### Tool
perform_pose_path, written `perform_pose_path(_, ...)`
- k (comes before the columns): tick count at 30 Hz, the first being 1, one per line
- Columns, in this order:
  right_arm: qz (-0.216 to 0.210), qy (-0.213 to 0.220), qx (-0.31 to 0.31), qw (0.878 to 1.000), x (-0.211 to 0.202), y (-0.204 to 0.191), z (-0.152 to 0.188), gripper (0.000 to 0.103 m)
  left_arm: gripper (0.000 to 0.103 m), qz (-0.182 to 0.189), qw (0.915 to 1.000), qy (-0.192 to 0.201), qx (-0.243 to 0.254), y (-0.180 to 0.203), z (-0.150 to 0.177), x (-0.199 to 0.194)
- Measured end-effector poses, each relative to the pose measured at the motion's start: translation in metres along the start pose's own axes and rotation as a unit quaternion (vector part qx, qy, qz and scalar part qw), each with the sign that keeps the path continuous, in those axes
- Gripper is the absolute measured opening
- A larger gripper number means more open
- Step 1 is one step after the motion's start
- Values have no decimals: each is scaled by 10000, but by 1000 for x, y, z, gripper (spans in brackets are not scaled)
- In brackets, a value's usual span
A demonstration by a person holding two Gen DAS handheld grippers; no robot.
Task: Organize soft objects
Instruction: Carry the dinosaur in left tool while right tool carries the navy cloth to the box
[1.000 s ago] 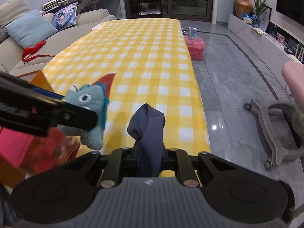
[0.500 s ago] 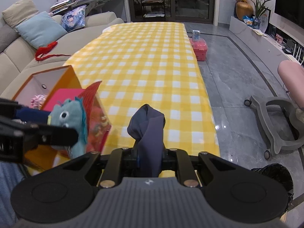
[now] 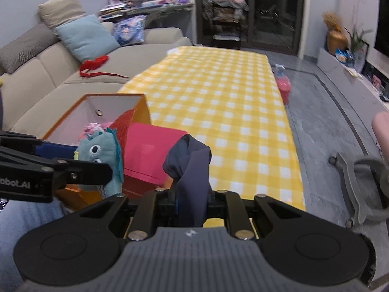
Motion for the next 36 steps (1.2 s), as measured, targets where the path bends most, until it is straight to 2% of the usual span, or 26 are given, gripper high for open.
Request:
perform_pose_path(12,-451,91,-552,9974,4,-71,-29,15,68,-302,9980,355,-435,-64,3,-30)
perform_pose_path(20,-723,20,-872,9936,32,-112,-49,15,68,-560,9944,412,-791,-111,3,-31)
perform_pose_path(30,-843,-182,-1159,9895,76,-141,-68,15,68,-958,9928,297,-660,-152,-1,-15)
perform_pose_path(36,-656,-444,-1430,9865,114,-153,-74,15,68,-1162,9919,127,-493,-171,-4,4)
Point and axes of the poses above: each gripper's, at about its wrist camera, not at the fingertips, and x roughly the way its jaws point, y to its right, z to its underside, the point moved 6 cm from there along x, roughly the way its jaws point, and after that the axes turned 7 degrees about -z, right-handed, at the moved point
